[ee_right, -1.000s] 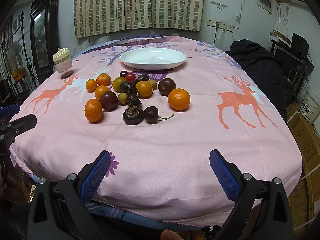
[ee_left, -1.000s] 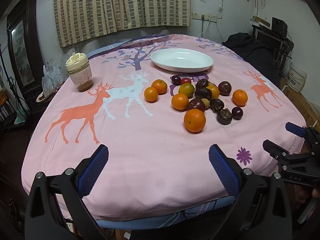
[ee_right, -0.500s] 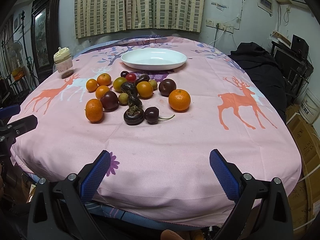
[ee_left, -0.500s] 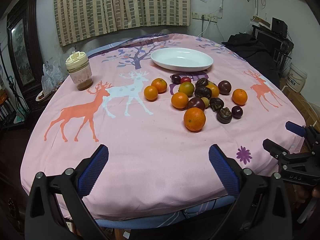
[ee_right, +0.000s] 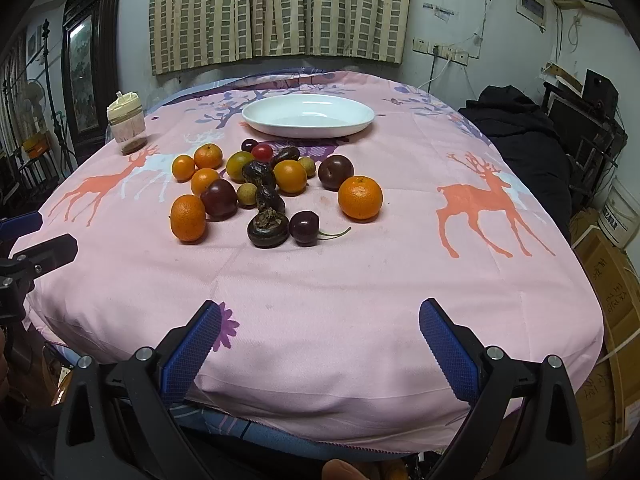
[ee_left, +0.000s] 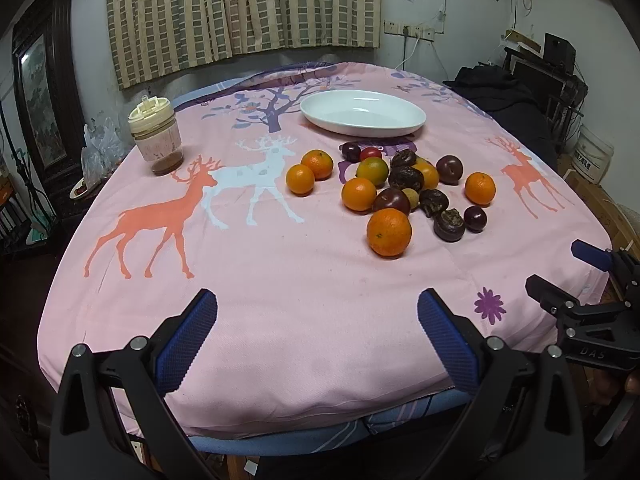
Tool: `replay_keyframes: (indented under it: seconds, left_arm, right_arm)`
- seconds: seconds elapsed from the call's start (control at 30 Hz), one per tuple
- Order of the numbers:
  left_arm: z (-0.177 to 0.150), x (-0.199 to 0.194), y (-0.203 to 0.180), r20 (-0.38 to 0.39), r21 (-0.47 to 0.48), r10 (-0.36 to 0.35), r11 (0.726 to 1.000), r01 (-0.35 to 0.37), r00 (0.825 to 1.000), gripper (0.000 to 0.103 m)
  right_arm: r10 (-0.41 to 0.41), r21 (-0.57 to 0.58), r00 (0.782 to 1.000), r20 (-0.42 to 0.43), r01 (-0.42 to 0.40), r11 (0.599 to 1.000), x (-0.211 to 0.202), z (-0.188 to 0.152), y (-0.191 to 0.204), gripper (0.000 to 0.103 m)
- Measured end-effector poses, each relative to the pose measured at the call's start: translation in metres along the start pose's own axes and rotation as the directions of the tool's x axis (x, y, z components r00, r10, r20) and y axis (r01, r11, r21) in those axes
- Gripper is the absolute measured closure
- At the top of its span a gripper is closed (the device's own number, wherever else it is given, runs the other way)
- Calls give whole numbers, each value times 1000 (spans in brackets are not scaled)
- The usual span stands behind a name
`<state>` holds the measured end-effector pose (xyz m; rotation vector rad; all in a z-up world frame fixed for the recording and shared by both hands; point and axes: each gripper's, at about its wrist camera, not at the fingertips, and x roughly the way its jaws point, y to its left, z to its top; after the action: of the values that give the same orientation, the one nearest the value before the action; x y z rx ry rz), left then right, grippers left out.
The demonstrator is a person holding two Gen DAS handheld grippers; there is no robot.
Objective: Organize fruits
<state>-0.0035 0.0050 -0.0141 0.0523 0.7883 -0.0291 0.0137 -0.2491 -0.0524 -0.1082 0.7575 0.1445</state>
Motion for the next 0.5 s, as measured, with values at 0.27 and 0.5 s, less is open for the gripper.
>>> replay_keyframes:
  seconds: [0.27, 0.5]
  left_arm:
    - [-1, 13, 0, -31, -5, -17, 1000, 17, 999, 5]
    - [-5, 25, 7, -20, -14, -43, 999, 42, 999, 5]
  right_arm:
    - [4, 3, 1000, -11, -4, 1000, 6, 0, -3, 4]
    - [102, 8, 994, -27, -102, 995, 26, -6, -6, 4]
